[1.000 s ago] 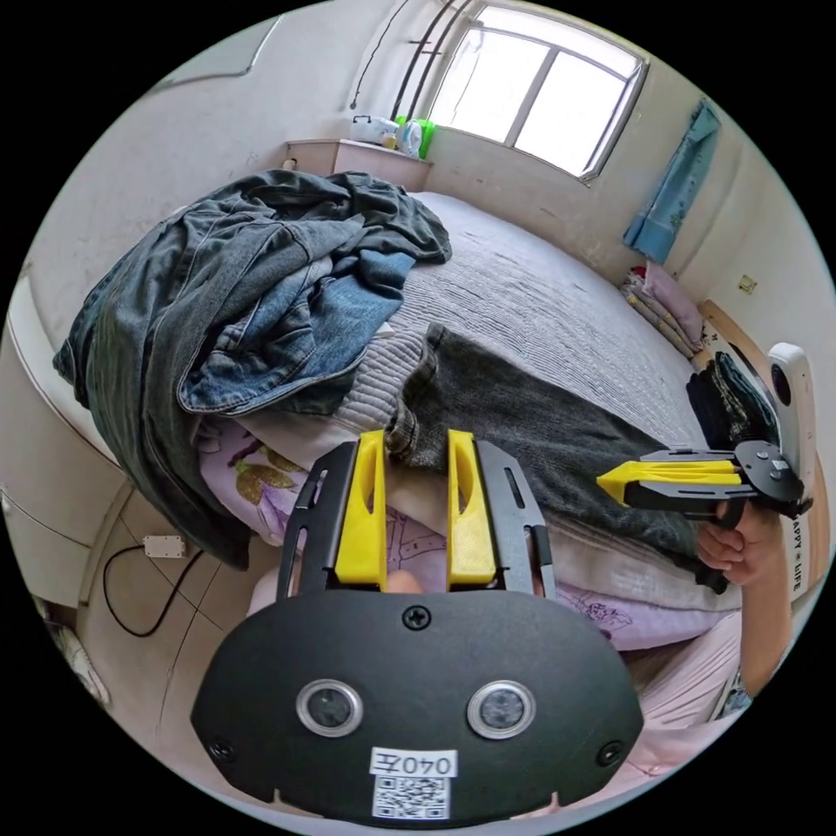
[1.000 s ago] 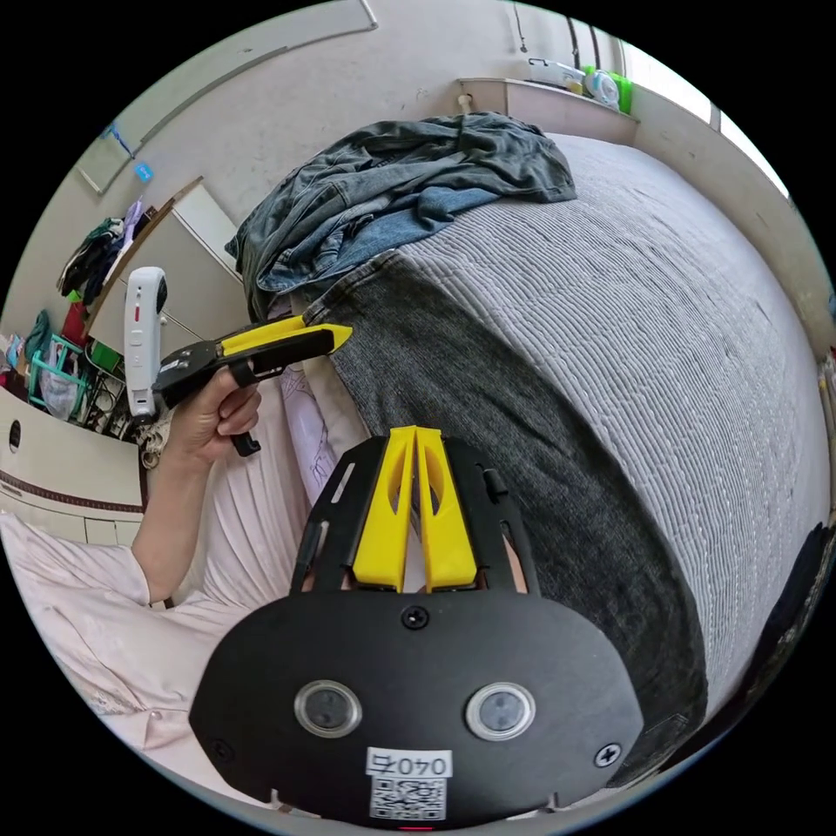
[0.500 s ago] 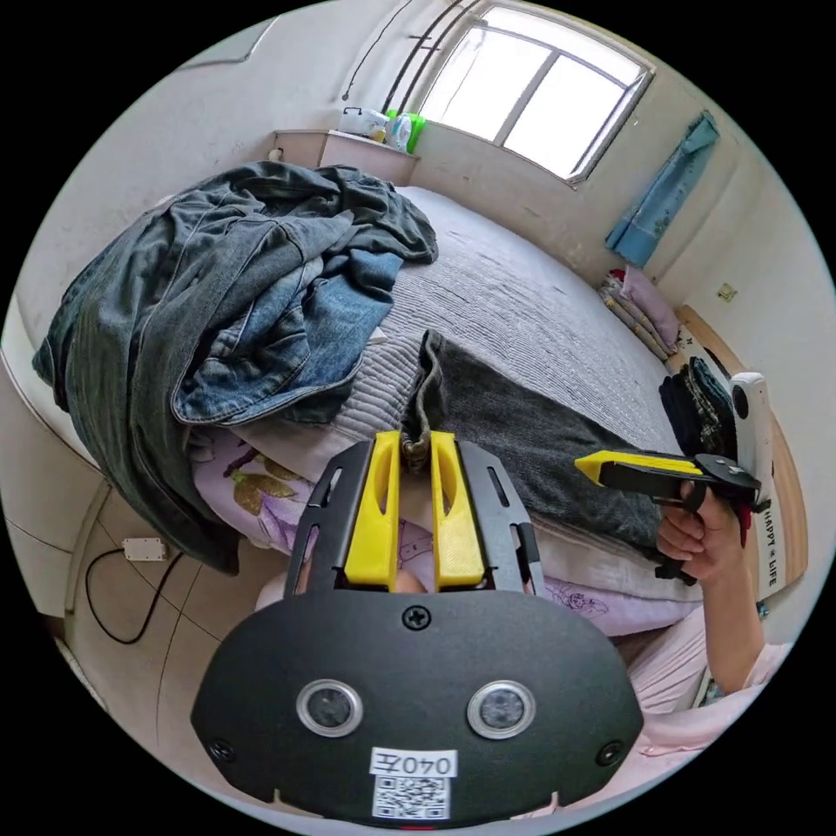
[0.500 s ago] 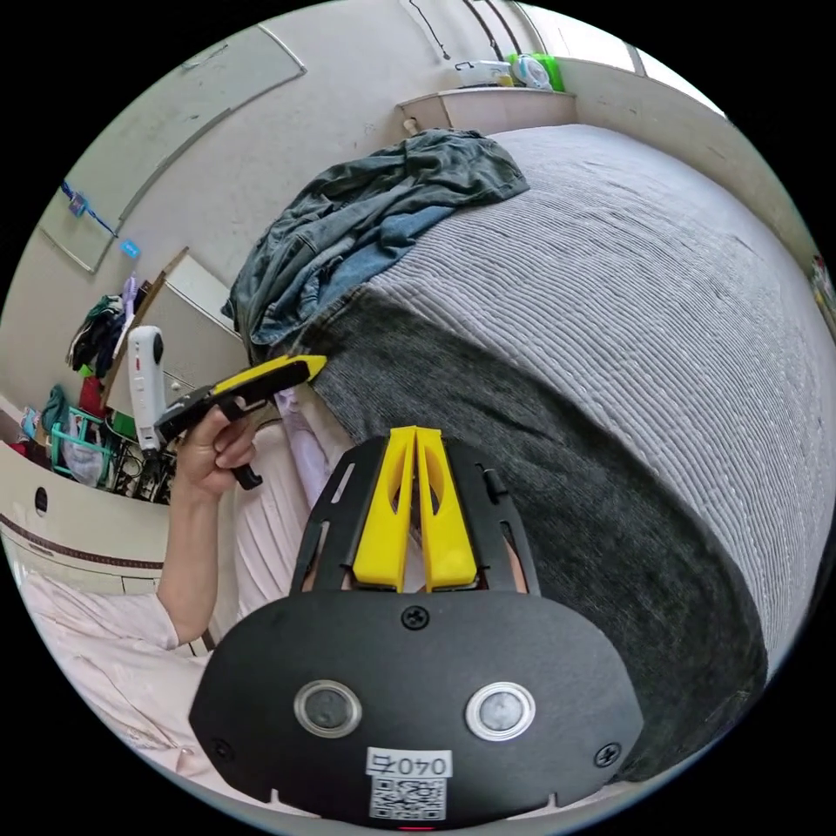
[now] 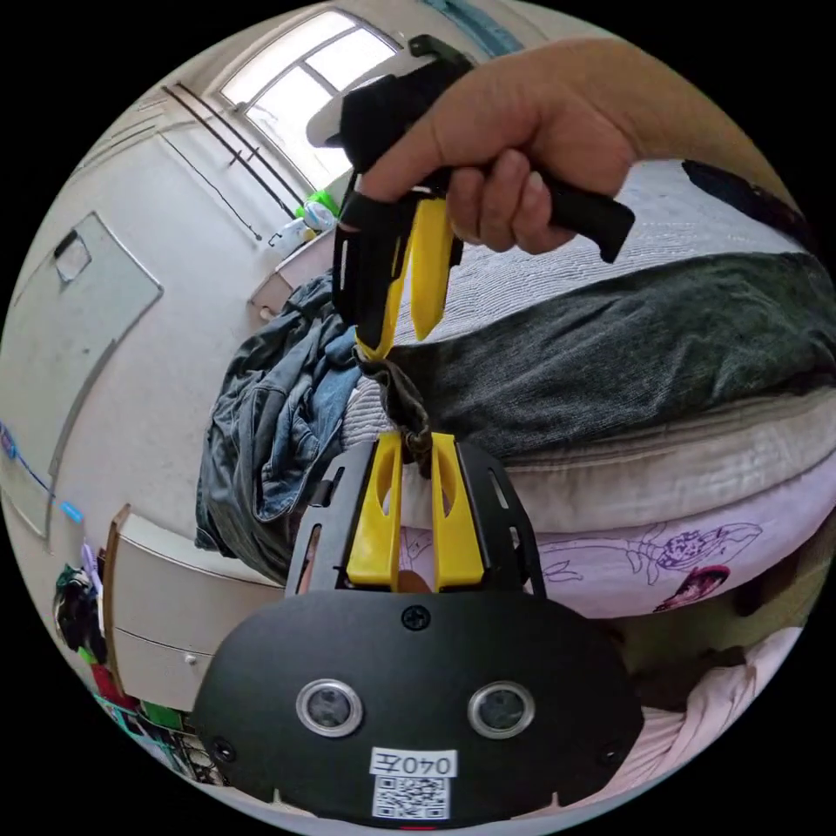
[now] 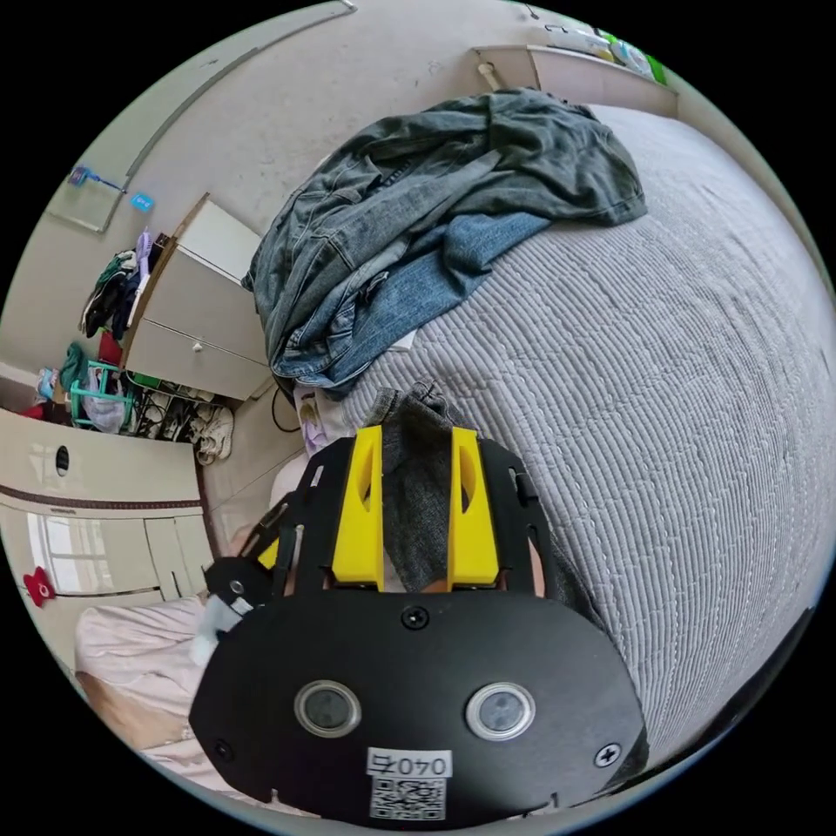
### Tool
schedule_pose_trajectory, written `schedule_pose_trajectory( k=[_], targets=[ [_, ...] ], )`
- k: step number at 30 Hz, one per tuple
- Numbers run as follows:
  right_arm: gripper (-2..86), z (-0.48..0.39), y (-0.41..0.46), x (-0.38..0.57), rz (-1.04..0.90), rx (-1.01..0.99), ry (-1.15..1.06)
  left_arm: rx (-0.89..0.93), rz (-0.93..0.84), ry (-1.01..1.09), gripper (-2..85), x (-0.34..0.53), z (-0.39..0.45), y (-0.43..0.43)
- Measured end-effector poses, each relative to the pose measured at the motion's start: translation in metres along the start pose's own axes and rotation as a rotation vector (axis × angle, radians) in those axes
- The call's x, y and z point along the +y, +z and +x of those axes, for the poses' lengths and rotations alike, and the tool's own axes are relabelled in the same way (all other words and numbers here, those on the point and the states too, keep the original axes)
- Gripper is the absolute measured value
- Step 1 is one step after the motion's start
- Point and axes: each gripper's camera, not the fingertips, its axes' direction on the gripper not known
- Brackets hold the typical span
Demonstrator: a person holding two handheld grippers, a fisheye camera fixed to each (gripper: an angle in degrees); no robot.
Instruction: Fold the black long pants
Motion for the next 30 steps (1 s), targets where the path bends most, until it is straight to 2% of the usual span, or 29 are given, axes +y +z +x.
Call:
schedule_pose_trajectory(
  k=[9,17,21,23,26,30],
  targets=[
    [13.5,0.017,-0.014,0.0,-0.04,-0.039,0.068,-0.072,-0.007,0.086,0.6,0.064,0.09,0.066],
    [16.1,0.027,-0.034,0.021,-0.021,-0.102,0.1,-0.132,0.098,0.153,0.5,0.128,0.17,0.1],
    [16.8,0.037,-0.063,0.047,0.08,-0.207,0.127,-0.131,0.097,0.178,0.5,0.155,0.2,0.126],
    [16.8,0.036,-0.065,0.05,0.077,-0.105,0.144,-0.142,0.108,0.197,0.5,0.17,0.222,0.139],
    [16.8,0.021,-0.039,0.041,-0.035,-0.008,0.111,-0.151,0.14,0.252,0.5,0.185,0.255,0.151],
    [5.5,0.011,-0.033,0.049,-0.021,0.189,0.111,-0.192,0.137,0.299,0.5,0.21,0.286,0.172]
  ],
)
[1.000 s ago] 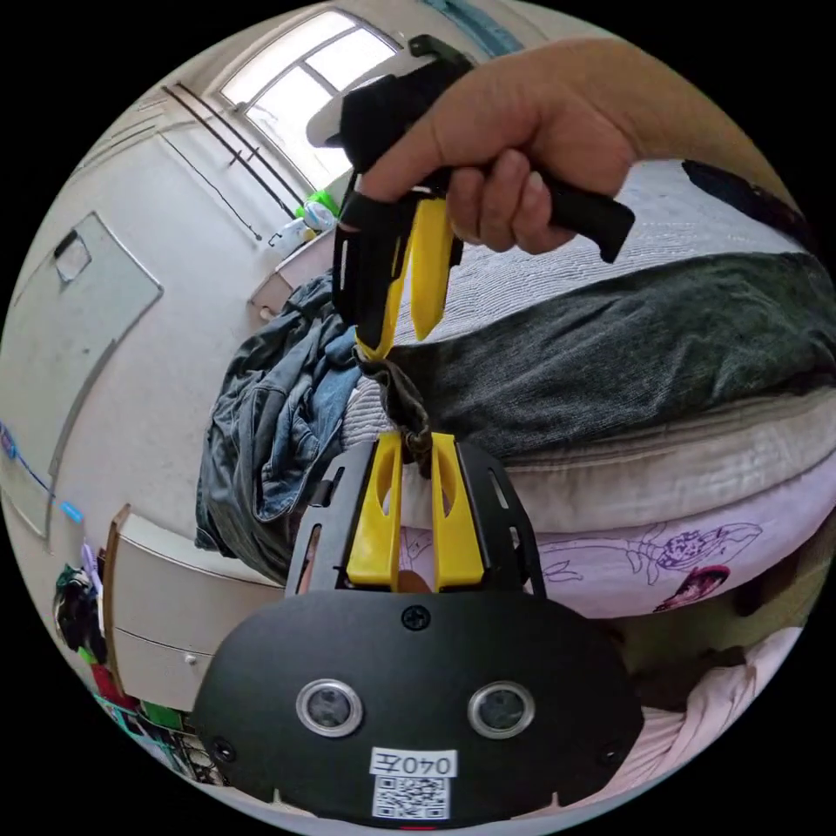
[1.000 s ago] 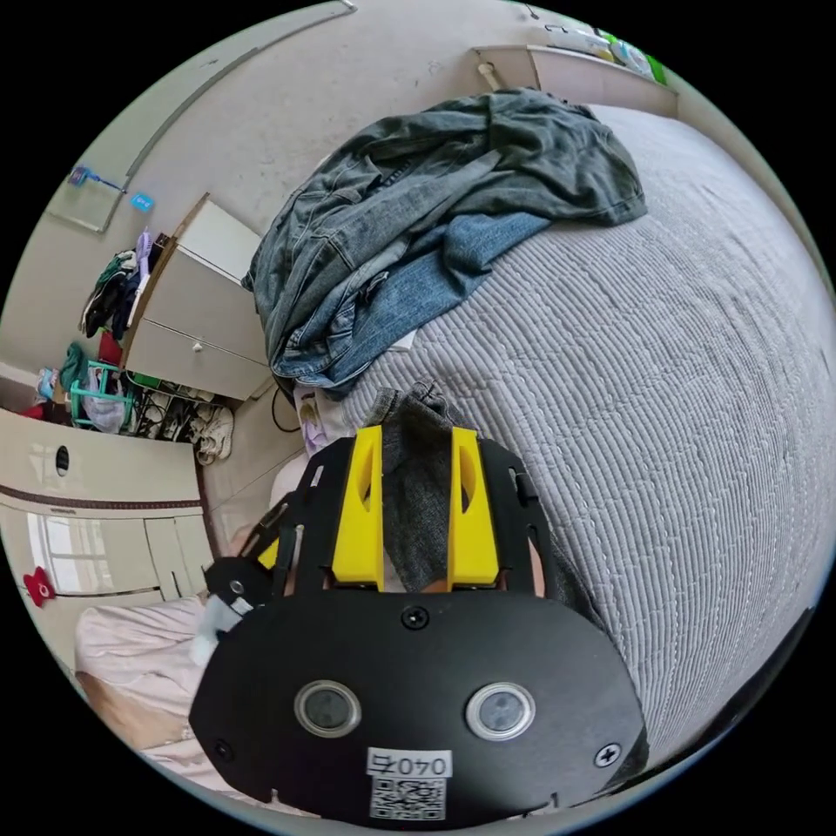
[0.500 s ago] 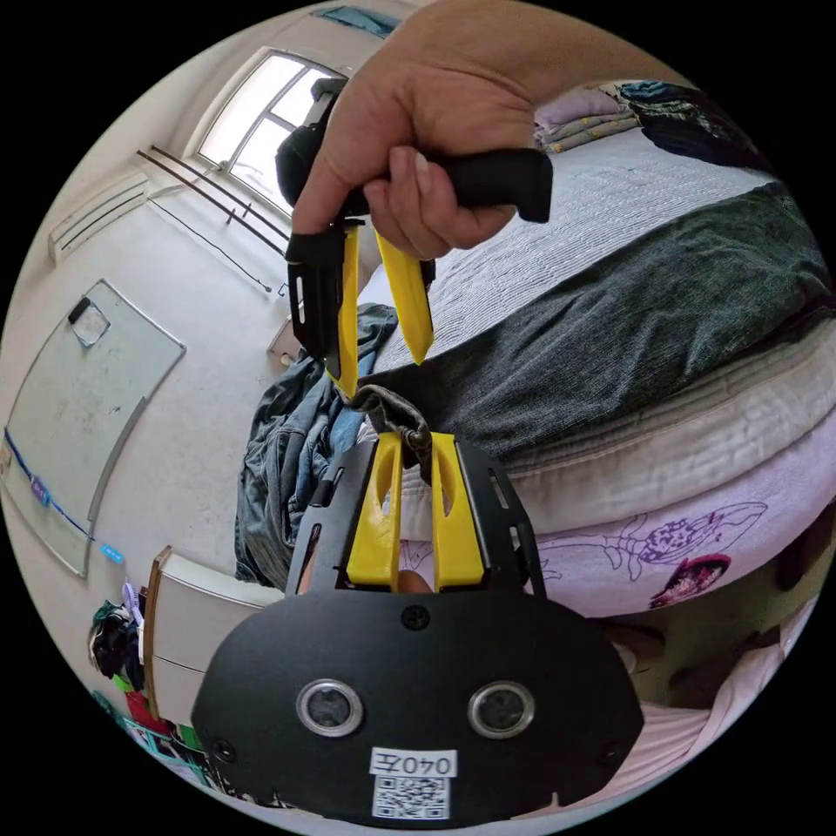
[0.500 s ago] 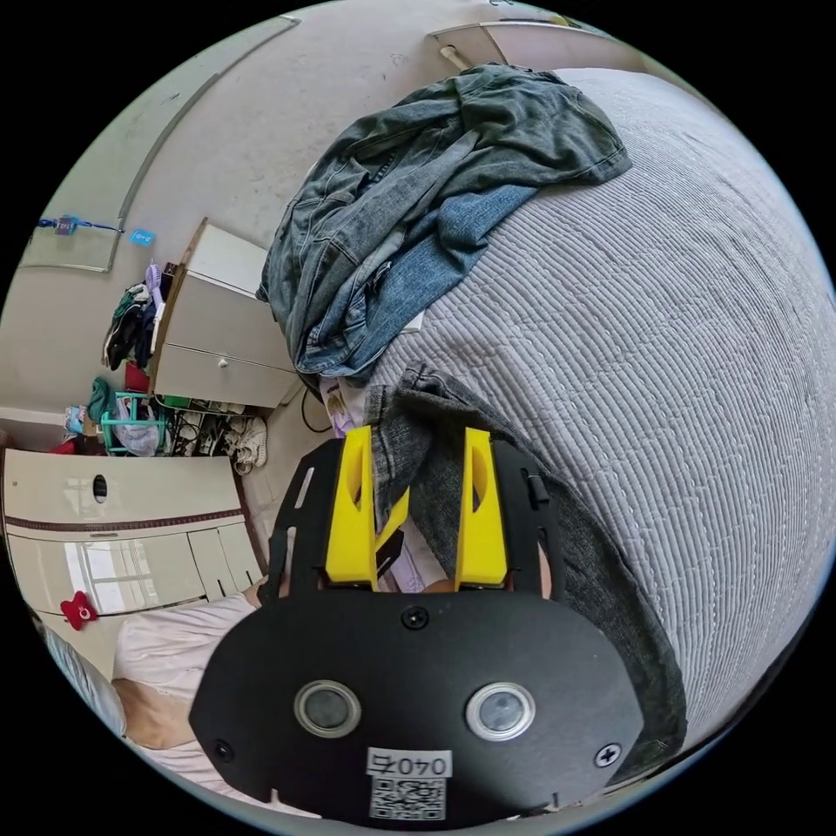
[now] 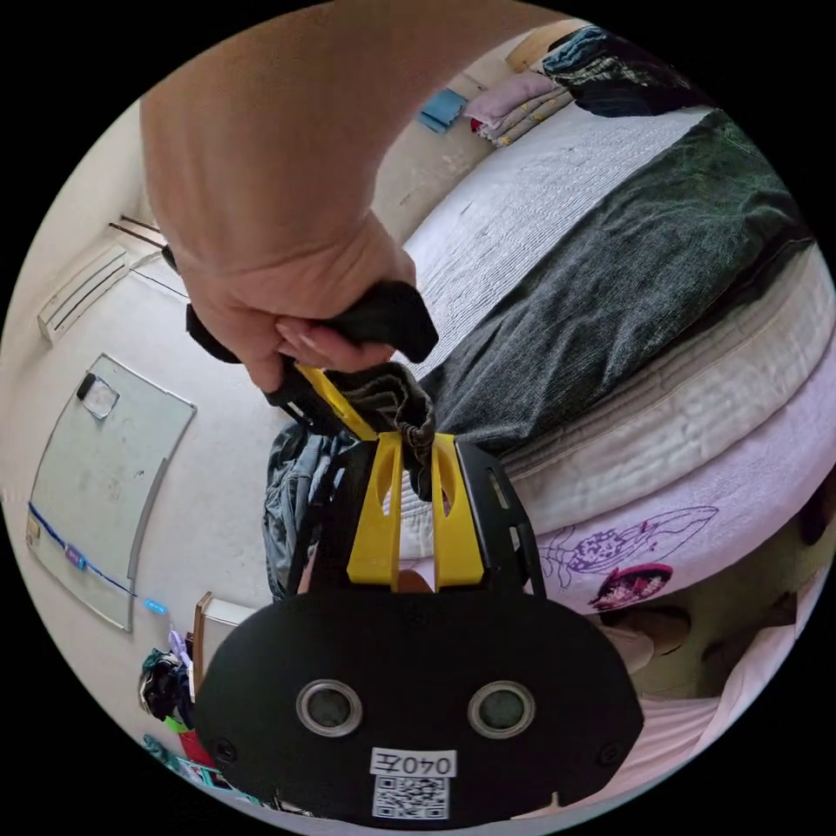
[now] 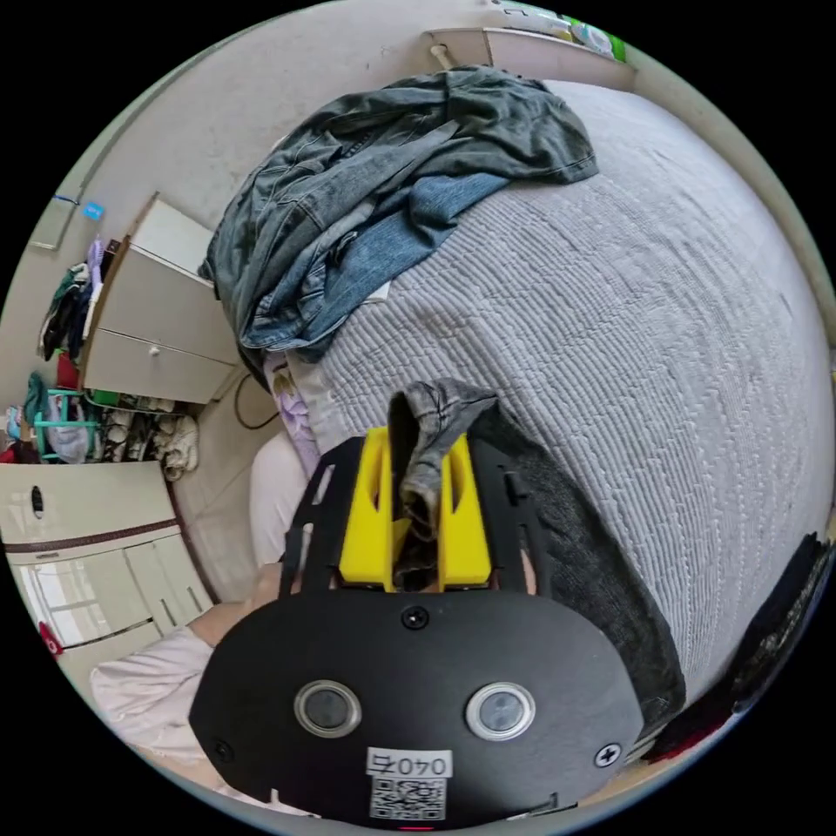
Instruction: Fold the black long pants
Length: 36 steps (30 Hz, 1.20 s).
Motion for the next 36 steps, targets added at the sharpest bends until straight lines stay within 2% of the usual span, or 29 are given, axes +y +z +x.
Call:
schedule_pose_trajectory(
  k=[3,6,13,20,25,28,30,34,36],
  targets=[
    [4.0,0.015,-0.022,0.023,0.036,-0.025,-0.015,0.012,0.034,0.0,0.6,0.017,0.012,-0.003],
    [3.7,0.048,-0.058,0.055,0.089,-0.149,-0.013,0.007,0.112,0.031,0.7,0.021,0.023,-0.021],
    [3.7,0.176,-0.114,0.175,0.165,-0.448,0.098,0.032,0.306,0.272,1.0,-0.007,0.109,-0.08],
    [3.6,0.296,-0.091,0.304,0.214,-0.592,0.344,0.134,0.415,0.48,1.0,-0.025,0.247,-0.094],
    [3.5,0.336,-0.041,0.343,0.161,-0.584,0.453,0.189,0.374,0.626,1.3,-0.017,0.324,-0.067],
    [3.5,0.339,-0.023,0.345,0.137,-0.57,0.457,0.217,0.367,0.603,1.7,-0.006,0.346,-0.047],
    [3.7,0.34,-0.021,0.348,0.135,-0.57,0.445,0.243,0.428,0.545,1.7,0.006,0.336,-0.048],
    [6.5,0.341,-0.022,0.357,0.14,-0.595,0.423,0.399,0.618,0.32,-0.7,0.04,0.265,-0.062],
    [11.1,0.34,-0.034,0.367,0.162,-0.575,0.414,0.398,0.583,0.278,-0.9,0.048,0.241,-0.048]
  ],
)
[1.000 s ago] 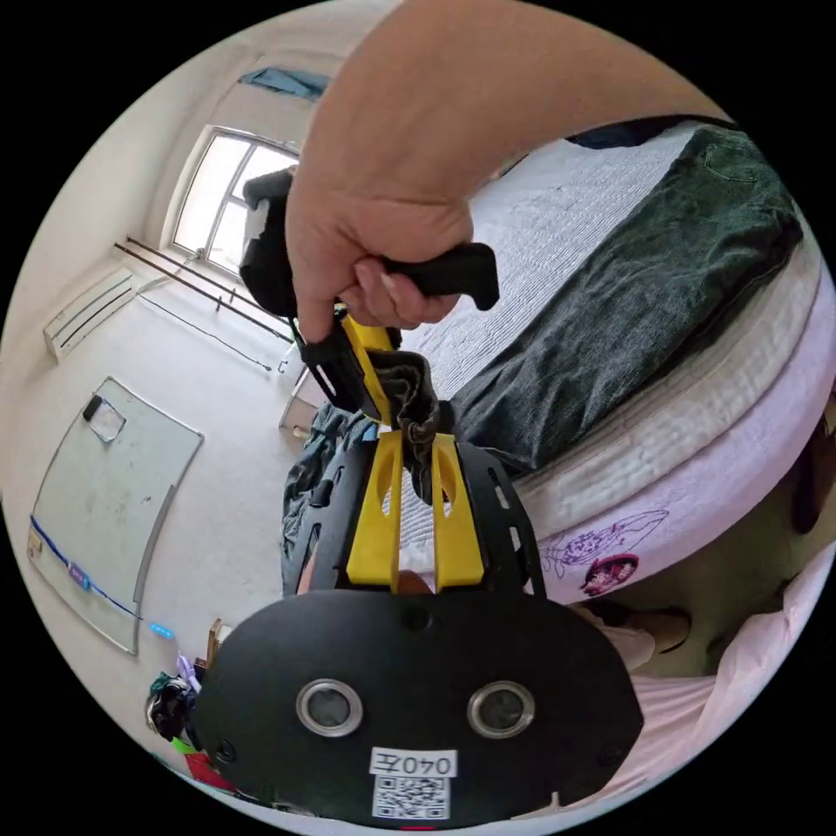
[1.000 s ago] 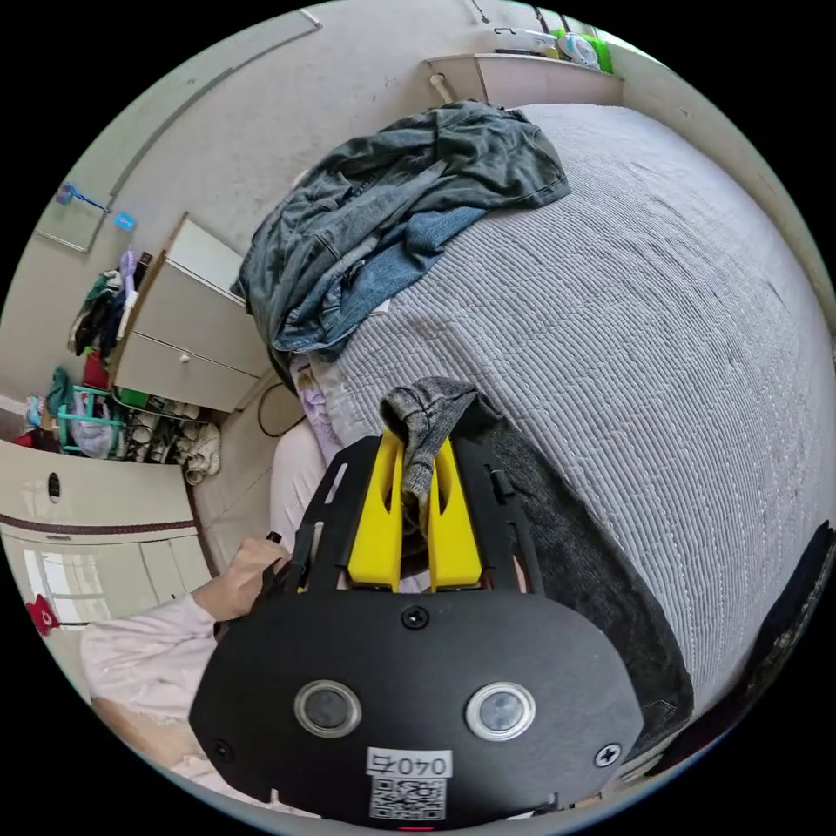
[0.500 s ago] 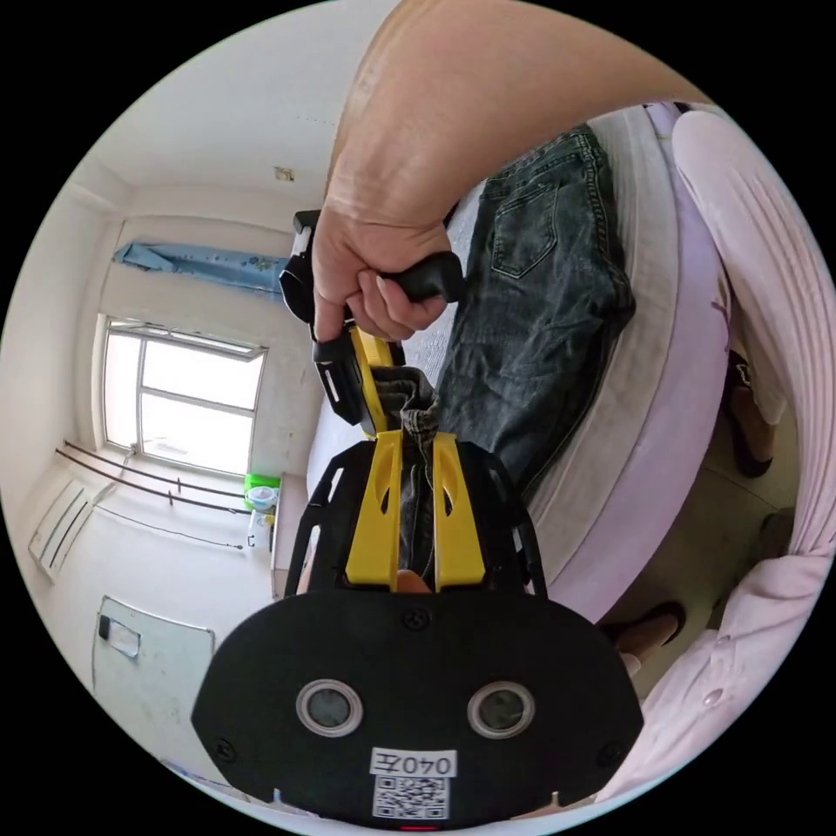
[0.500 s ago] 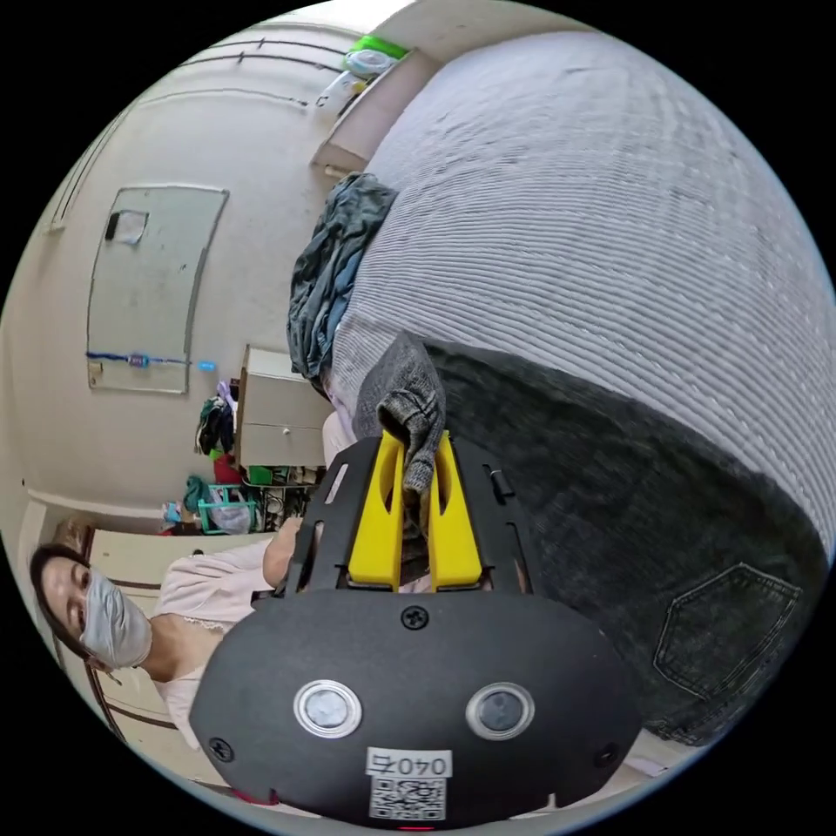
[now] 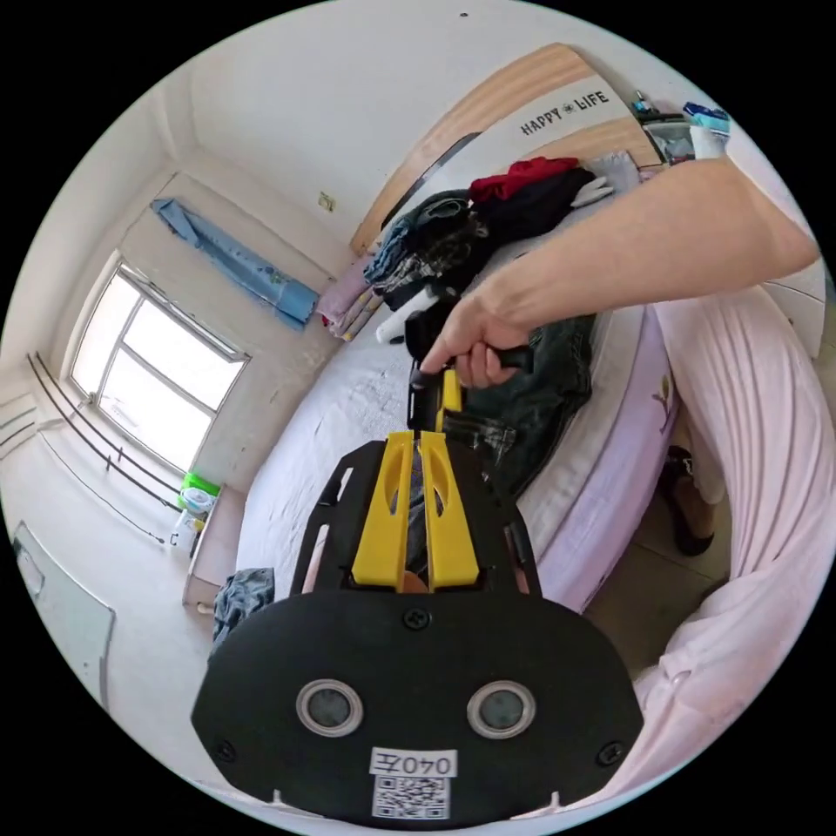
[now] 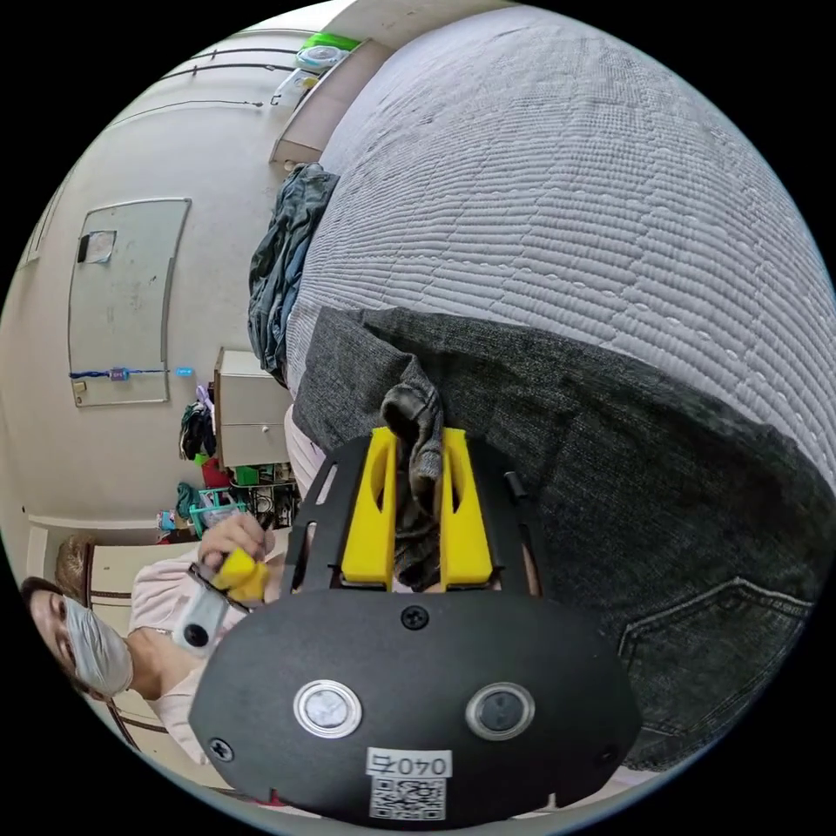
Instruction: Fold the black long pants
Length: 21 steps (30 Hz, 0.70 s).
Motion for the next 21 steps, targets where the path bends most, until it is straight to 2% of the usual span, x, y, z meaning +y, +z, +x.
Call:
schedule_pose_trajectory(
  k=[1,3,5,7,11,13,14,15,17,19,21],
  targets=[
    [13.7,-0.005,-0.015,0.011,0.043,0.032,-0.004,-0.038,-0.059,-0.021,-0.9,0.015,-0.014,0.008],
    [13.6,-0.022,-0.041,0.033,0.15,0.146,-0.017,-0.09,-0.158,-0.049,-0.9,0.041,-0.03,0.027],
    [10.0,-0.05,-0.056,0.056,0.256,0.266,-0.06,-0.085,-0.27,-0.07,-0.9,0.066,-0.041,0.057],
    [0.5,-0.088,-0.044,0.073,0.3,0.341,-0.147,-0.074,-0.291,-0.075,-0.9,0.072,-0.04,0.074],
    [-0.7,-0.11,0.01,0.073,0.201,0.415,-0.171,0.036,-0.309,-0.086,-0.9,0.071,-0.018,0.108],
    [-0.9,-0.096,0.041,0.073,0.134,0.628,-0.068,0.131,-0.342,-0.072,-0.9,0.074,-0.002,0.122],
    [-0.9,-0.09,0.048,0.074,0.119,0.705,-0.05,0.131,-0.386,0.0,-0.8,0.08,0.015,0.136],
    [-0.9,-0.077,0.056,0.079,0.127,0.718,-0.039,0.102,-0.358,0.039,-0.8,0.083,0.023,0.136],
    [-0.9,-0.065,0.046,0.088,0.189,0.6,0.006,0.024,-0.37,0.145,-0.9,0.084,0.038,0.136],
    [-0.7,-0.06,0.031,0.093,0.165,0.53,0.031,0.038,-0.342,0.202,-0.9,0.085,0.035,0.128],
    [-0.4,-0.074,0.015,0.103,0.227,0.592,-0.005,0.088,-0.278,0.124,-0.9,0.088,0.014,0.108]
  ],
)
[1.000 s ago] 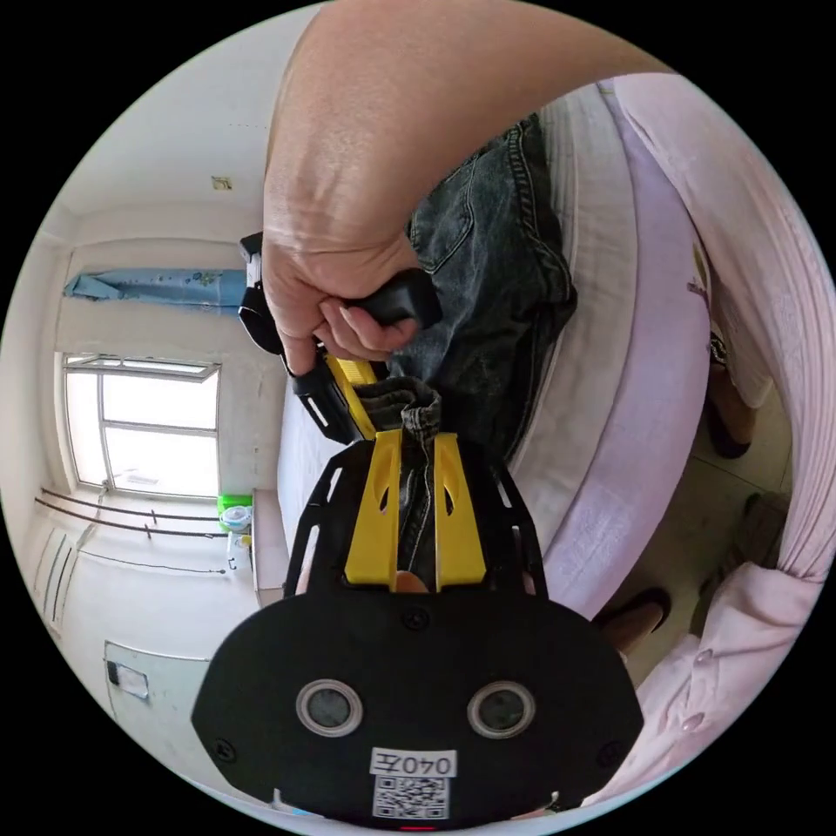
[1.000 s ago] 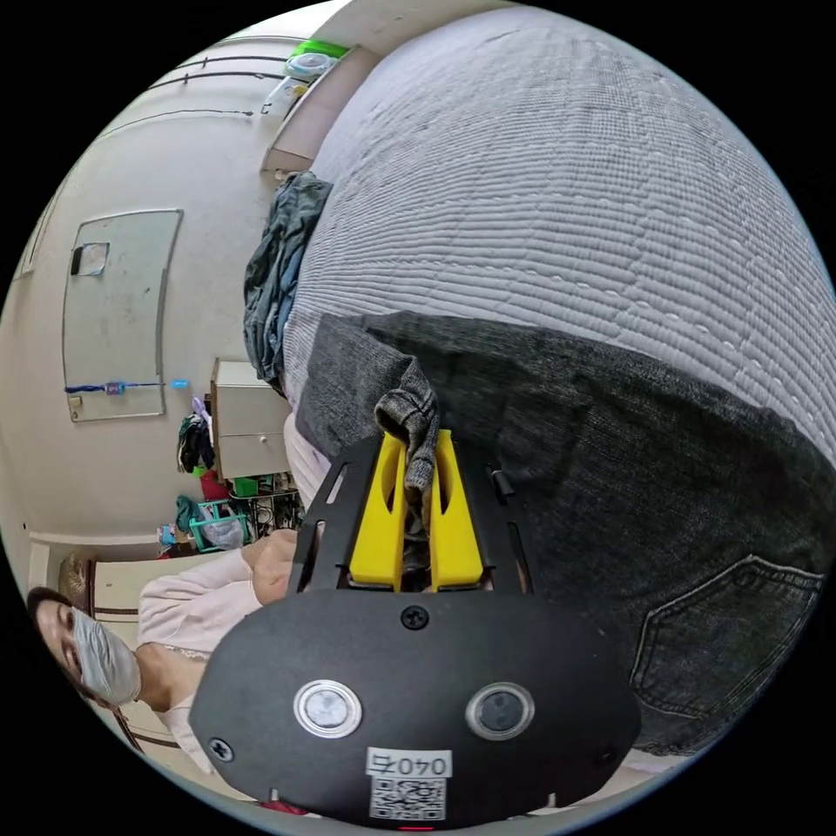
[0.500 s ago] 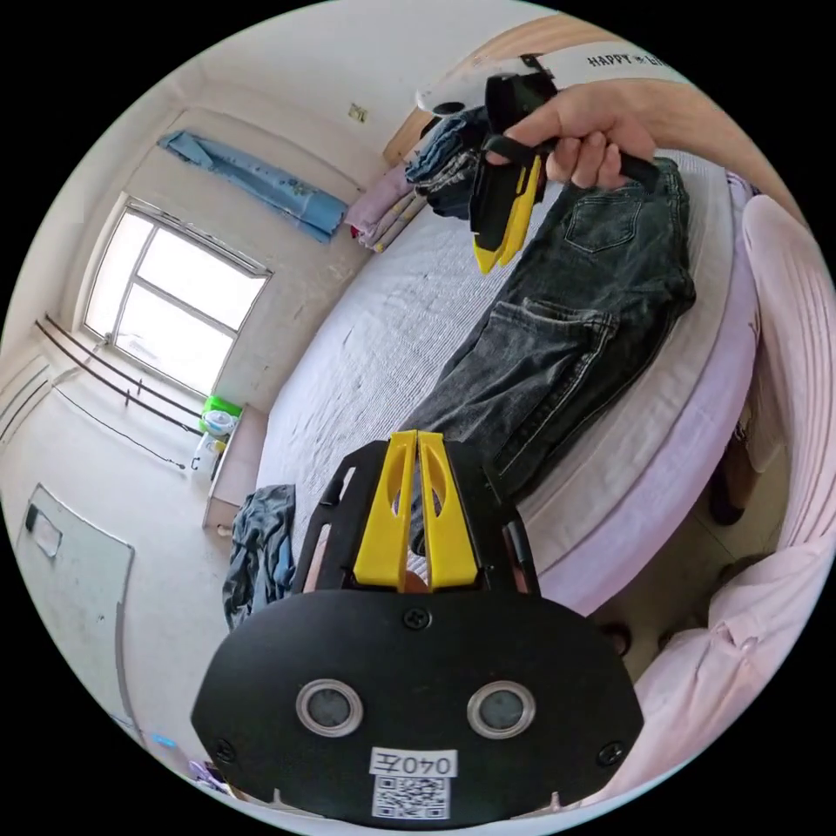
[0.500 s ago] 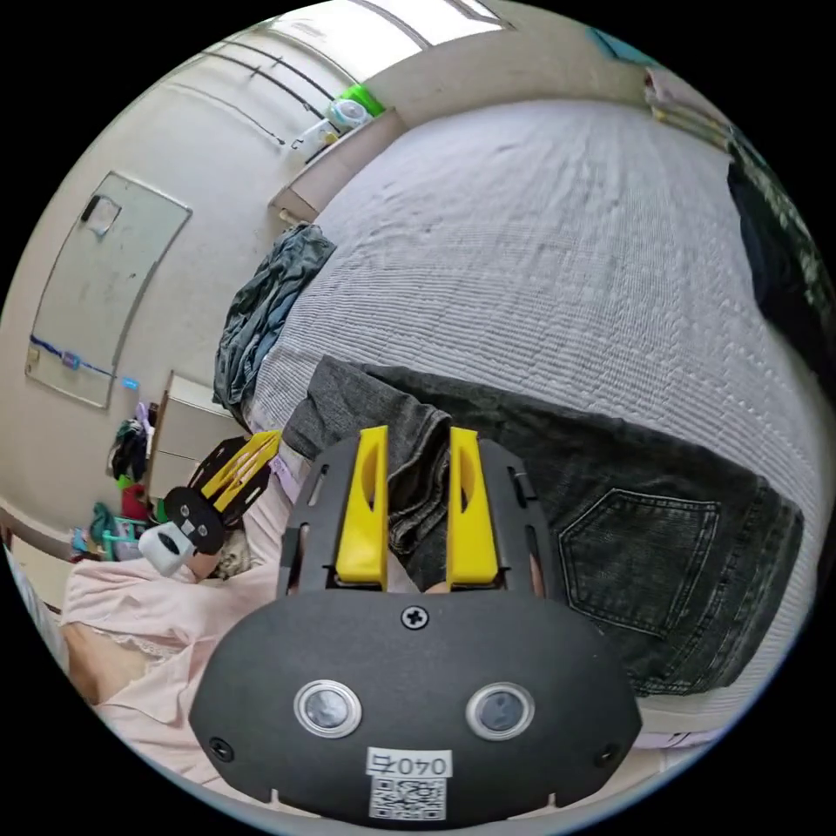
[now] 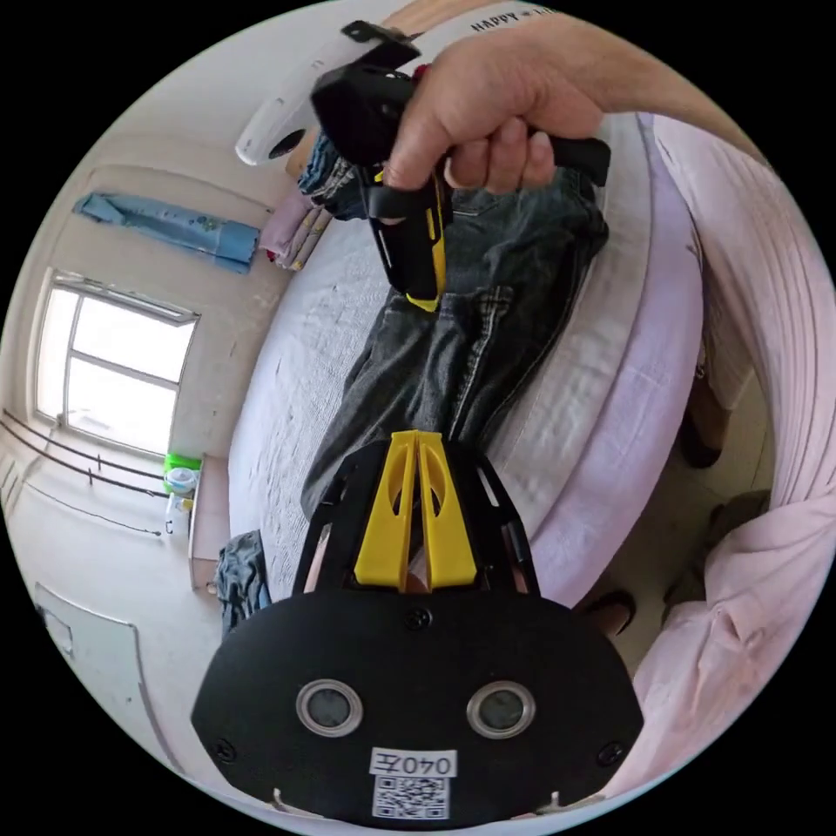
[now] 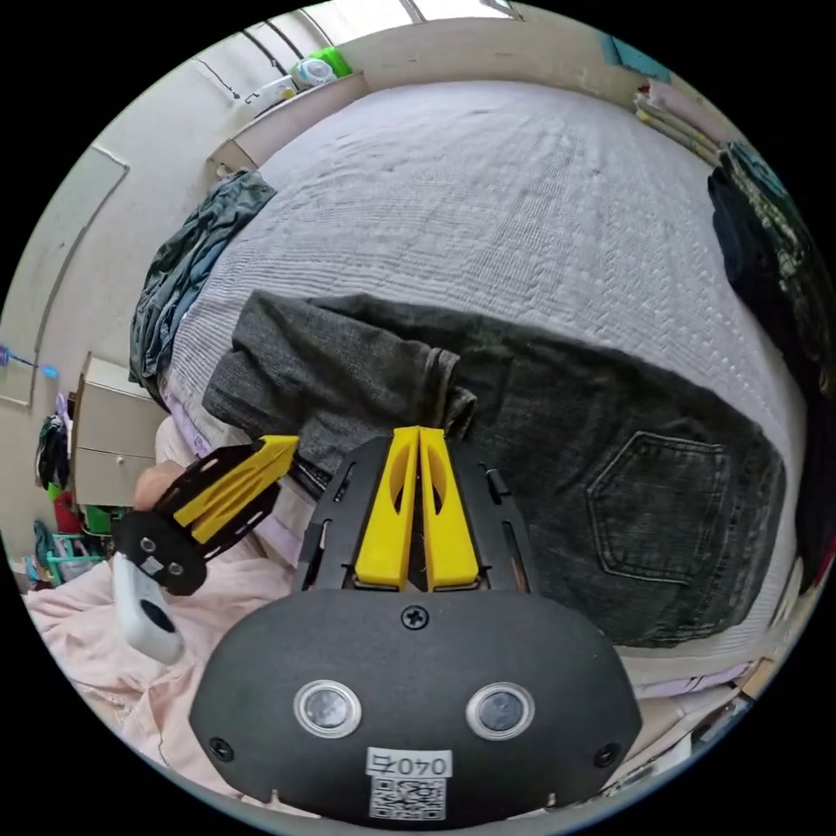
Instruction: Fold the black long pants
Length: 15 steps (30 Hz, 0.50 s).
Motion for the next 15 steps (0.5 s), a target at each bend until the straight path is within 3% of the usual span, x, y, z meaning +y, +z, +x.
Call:
schedule_pose_trajectory(
  k=[2,5,7,10,15],
  targets=[
    [0.4,-0.003,-0.022,0.004,0.075,0.055,-0.026,0.013,0.04,-0.16,-0.9,0.019,-0.032,-0.018],
    [8.8,0.005,-0.027,-0.002,0.09,0.06,-0.019,-0.066,-0.019,-0.234,-0.9,0.038,-0.056,-0.015],
    [13.6,0.026,-0.008,-0.008,-0.014,-0.047,0.038,-0.12,-0.064,-0.235,-0.9,0.046,-0.061,-0.006],
    [13.3,0.055,0.0,0.011,0.018,-0.243,0.14,-0.129,-0.099,-0.239,-0.9,0.056,-0.068,0.006],
    [13.1,0.082,0.01,0.045,0.024,-0.374,0.237,-0.056,-0.163,-0.216,-0.9,0.056,-0.064,0.034]
  ],
)
